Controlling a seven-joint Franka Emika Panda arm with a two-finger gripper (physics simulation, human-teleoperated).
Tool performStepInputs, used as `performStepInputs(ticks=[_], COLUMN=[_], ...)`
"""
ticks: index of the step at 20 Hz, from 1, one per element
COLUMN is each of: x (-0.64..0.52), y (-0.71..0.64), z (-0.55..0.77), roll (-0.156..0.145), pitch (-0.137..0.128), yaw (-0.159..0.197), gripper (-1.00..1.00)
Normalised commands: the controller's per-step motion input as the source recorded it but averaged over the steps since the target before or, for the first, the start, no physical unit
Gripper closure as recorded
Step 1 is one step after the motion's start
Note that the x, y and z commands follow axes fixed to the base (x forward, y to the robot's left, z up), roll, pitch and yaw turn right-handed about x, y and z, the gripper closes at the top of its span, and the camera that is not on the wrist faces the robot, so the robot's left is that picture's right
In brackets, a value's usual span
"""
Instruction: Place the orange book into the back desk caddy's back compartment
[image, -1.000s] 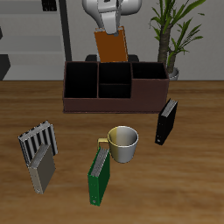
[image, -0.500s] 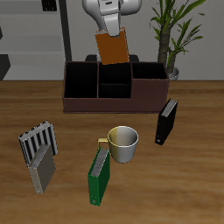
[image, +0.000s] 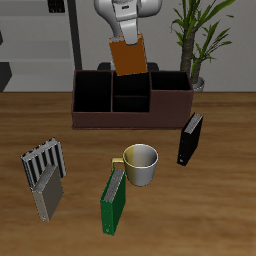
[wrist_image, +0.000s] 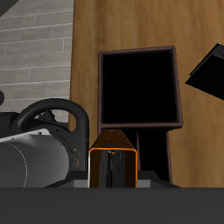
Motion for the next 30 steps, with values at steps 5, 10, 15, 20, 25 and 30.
performStepInputs(ticks=[5, 10, 15, 20, 25, 30], x=[0.05, 0.04, 0.09, 0.01, -0.04, 0.03], y=[-0.06, -0.07, -0.06, 0.01, 0.10, -0.05], z=[-0.13, -0.03, -0.04, -0.05, -0.01, -0.09], roll=[-0.013, -0.010, -0.009, 0.000, 0.021, -0.011], pitch=[0.009, -0.002, -0.004, 0.002, 0.015, 0.020], yaw=[0.026, -0.002, 0.000, -0.007, 0.011, -0.011], gripper=[1.00, 1.00, 1.00, 1.00, 1.00, 1.00])
